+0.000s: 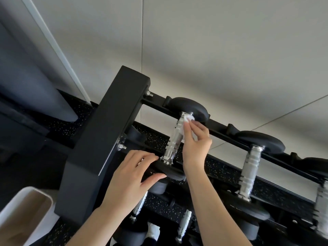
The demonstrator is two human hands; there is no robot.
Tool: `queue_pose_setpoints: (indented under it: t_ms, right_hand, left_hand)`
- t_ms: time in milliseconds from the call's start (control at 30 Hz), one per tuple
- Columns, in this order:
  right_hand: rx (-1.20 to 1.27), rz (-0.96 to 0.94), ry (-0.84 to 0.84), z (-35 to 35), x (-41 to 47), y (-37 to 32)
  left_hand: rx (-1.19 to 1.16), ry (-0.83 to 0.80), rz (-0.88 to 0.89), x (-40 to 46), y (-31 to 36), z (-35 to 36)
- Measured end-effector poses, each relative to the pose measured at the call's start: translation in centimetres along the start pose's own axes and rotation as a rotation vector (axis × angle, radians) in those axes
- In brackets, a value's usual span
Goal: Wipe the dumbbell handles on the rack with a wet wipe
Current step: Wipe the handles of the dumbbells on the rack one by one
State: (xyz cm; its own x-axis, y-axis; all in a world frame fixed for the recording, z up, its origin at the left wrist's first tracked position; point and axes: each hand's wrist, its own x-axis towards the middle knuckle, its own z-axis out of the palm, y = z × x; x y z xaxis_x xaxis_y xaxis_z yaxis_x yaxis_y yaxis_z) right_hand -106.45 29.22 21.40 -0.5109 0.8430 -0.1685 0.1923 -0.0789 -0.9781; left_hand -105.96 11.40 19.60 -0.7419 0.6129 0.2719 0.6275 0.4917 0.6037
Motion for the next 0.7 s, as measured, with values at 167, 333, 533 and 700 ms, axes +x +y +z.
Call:
queue_pose_setpoints:
  t_ms: [167, 333, 533, 700]
  right_hand:
    - [-0.042, -0.087, 0.053, 0.2, 1.2, -0.2]
    - [-0.232, -0.161, -0.083, -0.5, 0.6, -0.4]
    - [-0.379, -0.194, -0.391, -2.8, -2.6, 0.3]
    - [-0.428, -0.135, -0.538, -4.0, -3.1, 0.4]
  left_hand:
    - [-0.015, 0.01, -0.013, -0.1, 0.0, 0.2]
    - [-0.056, 0.025, -0.041, -0.3, -0.1, 0.4]
    - [-0.107, 0.036, -0.077, -0.3, 0.1, 0.6]
    - [-0.133, 0.036, -0.1, -0.2, 0.3, 0.3]
